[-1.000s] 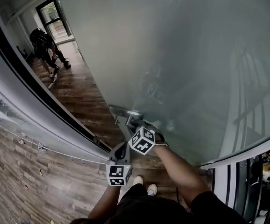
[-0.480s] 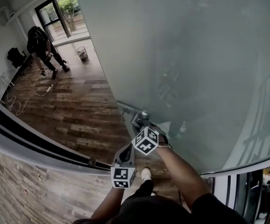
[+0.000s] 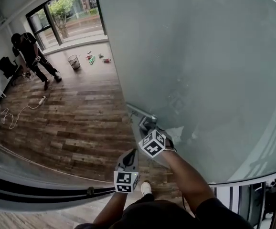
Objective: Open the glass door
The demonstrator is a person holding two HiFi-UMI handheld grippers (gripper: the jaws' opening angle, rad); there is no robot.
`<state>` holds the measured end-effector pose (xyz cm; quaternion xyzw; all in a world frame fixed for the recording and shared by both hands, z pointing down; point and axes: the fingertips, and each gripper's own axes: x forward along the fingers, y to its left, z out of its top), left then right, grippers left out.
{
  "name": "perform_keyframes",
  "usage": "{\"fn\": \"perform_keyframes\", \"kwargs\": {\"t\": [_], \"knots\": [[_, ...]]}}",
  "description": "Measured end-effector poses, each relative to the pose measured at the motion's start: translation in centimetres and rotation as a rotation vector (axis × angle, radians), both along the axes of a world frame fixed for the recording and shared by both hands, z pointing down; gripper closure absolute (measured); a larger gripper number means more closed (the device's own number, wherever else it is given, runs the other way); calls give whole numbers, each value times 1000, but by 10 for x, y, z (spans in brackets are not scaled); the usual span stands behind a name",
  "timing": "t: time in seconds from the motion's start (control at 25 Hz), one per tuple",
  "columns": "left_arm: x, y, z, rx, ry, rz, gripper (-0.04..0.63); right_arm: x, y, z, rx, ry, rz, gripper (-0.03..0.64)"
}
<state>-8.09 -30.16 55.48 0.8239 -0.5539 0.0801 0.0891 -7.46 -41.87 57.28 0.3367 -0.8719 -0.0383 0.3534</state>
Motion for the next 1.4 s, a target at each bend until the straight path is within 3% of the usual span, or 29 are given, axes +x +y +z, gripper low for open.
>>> {"fn": "perform_keyframes", "kwargs": {"t": [0.28,0.48,0.68,0.84,1.16,1.4], "knots": [[9,-45,-15,1,56,34,597,38,-66,-5,-8,-6,77,601],[8,-68,-18,6,45,48,597,57,-110,-7,-18,-19,126,601],[34,-103,-19,3,21,67,597,97,-158,-8,-25,-36,171,601],[53,-136,-19,49,-34,77,597,127,-195,-7,-23,-68,182,601],[91,-199,-19,46,-28,78,597,191,-268,-3,-25,-131,229,601],[106,-231,-10,18,-26,76,597,247,-312,-2,-24,-114,290,602]]}}
